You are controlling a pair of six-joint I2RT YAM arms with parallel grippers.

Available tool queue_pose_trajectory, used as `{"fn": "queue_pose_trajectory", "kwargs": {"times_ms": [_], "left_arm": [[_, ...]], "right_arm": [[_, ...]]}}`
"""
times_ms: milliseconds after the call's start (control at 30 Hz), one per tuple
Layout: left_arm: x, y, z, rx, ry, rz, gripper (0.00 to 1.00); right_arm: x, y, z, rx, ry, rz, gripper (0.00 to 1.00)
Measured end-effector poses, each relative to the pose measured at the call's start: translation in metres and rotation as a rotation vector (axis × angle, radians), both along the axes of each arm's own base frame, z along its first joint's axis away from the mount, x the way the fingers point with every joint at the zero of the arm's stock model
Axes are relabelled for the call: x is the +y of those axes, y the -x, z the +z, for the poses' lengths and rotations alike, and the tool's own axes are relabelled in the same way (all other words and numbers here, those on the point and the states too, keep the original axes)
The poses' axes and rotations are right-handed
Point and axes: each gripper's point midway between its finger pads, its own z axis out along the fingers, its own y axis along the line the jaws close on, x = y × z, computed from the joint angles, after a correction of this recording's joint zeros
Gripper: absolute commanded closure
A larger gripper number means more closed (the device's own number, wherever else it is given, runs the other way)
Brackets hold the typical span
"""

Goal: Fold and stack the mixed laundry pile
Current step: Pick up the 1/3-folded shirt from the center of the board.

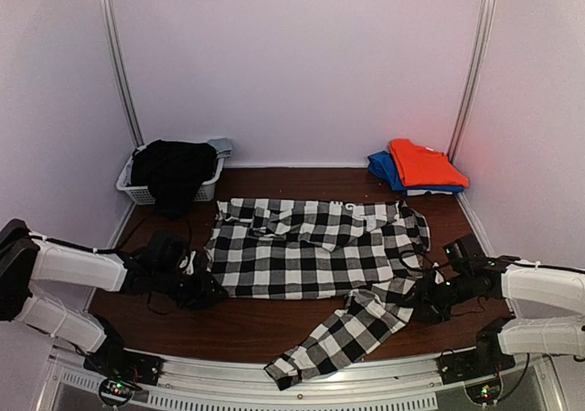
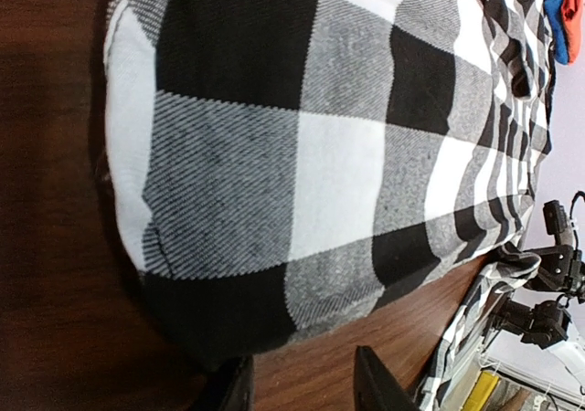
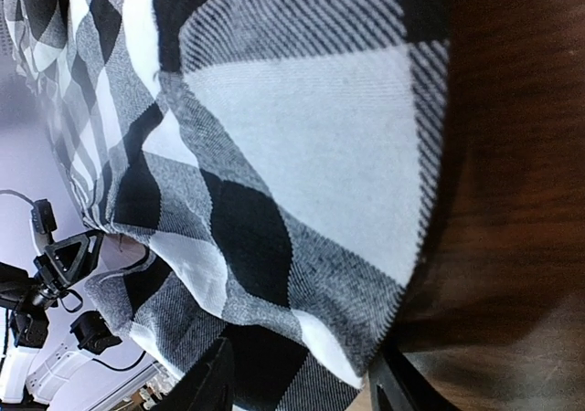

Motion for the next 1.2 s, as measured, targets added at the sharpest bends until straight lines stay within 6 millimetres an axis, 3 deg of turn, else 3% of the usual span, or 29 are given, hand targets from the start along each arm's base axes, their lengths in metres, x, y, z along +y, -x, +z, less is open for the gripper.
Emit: {"fn": "queue_pose_trajectory", "kwargs": {"times_ms": [133,233,533,600,633,700,900,1000,1100,1200], "left_arm": [[0.0,0.001,-0.004,0.022,-0.001,0.013,0.84],[0.003,0.001,-0.001,0.02,-0.006,0.023,0.99],[0.013,0.002,0.024,-0.042,-0.003,0.058,1.0],[0.016,0.002,0.026,-0.044,-0.005,0.066,0.71],[0.018,0.002,0.026,-0.04,-0.009,0.073,0.61],[0.02,0.003,0.022,-0.024,-0.022,0.081,0.55],[0.023,0.004,0.007,0.025,-0.055,0.091,0.55],[0.019,0.0,-0.001,0.033,-0.052,0.086,0.62],[0.011,-0.009,-0.003,0.02,-0.032,0.085,0.85],[0.01,-0.013,-0.008,0.022,-0.032,0.089,1.0]], "right_arm": [[0.001,-0.002,-0.004,-0.003,-0.002,0.001,0.85],[0.0,-0.003,-0.002,-0.013,0.004,-0.003,1.0],[0.001,-0.013,0.031,-0.139,-0.031,-0.011,1.0],[0.003,-0.018,0.039,-0.158,-0.037,-0.011,1.0],[0.004,-0.02,0.043,-0.168,-0.041,-0.011,1.0],[0.005,-0.023,0.048,-0.179,-0.044,-0.011,1.0],[0.005,-0.025,0.051,-0.176,-0.038,-0.011,1.0],[0.006,-0.032,0.062,-0.204,-0.04,-0.015,1.0],[0.007,-0.04,0.074,-0.236,-0.045,-0.02,1.0],[0.006,-0.043,0.08,-0.253,-0.043,-0.019,1.0]]}}
